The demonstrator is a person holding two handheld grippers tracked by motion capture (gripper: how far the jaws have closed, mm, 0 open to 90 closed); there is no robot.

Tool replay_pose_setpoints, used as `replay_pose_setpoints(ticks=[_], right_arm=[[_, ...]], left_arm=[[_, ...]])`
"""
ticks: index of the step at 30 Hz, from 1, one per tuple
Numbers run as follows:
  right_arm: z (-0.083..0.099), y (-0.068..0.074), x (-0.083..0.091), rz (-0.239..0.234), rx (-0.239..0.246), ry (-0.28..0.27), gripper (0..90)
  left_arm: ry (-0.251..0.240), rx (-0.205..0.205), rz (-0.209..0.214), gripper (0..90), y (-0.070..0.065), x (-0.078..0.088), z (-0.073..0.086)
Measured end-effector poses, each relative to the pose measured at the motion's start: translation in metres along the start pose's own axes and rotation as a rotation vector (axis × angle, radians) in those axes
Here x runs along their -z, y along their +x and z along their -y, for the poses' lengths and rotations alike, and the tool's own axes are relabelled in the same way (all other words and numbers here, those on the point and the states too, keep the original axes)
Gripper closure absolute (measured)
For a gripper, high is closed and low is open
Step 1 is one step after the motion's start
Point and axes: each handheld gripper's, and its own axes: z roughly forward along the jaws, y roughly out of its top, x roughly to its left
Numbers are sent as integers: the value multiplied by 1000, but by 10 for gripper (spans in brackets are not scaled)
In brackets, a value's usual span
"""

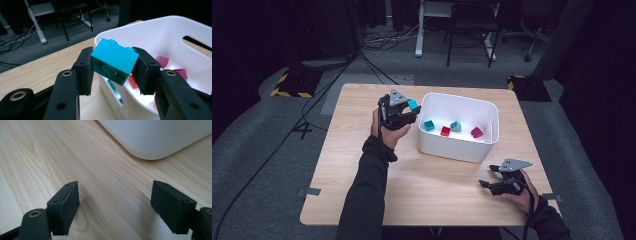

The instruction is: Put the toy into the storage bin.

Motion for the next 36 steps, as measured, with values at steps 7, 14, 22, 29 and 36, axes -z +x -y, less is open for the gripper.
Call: replay_pose_setpoints(ticks=[7,14,22,29,36], right_arm=[[0,0,0,0,0,0,234],[0,0,0,1,2,0,234],[0,0,0,1,2,0,234],[0,0,0,0,2,0,234],[0,0,0,0,1,0,234]], left_arm=[[10,-45,59,547,-25,-15,-14],[21,-88,98,547,-47,-30,-20],[32,-94,130,547,-60,-42,-20],[34,-89,121,546,-61,-47,-17],[24,-69,93,506,-58,-46,-14]])
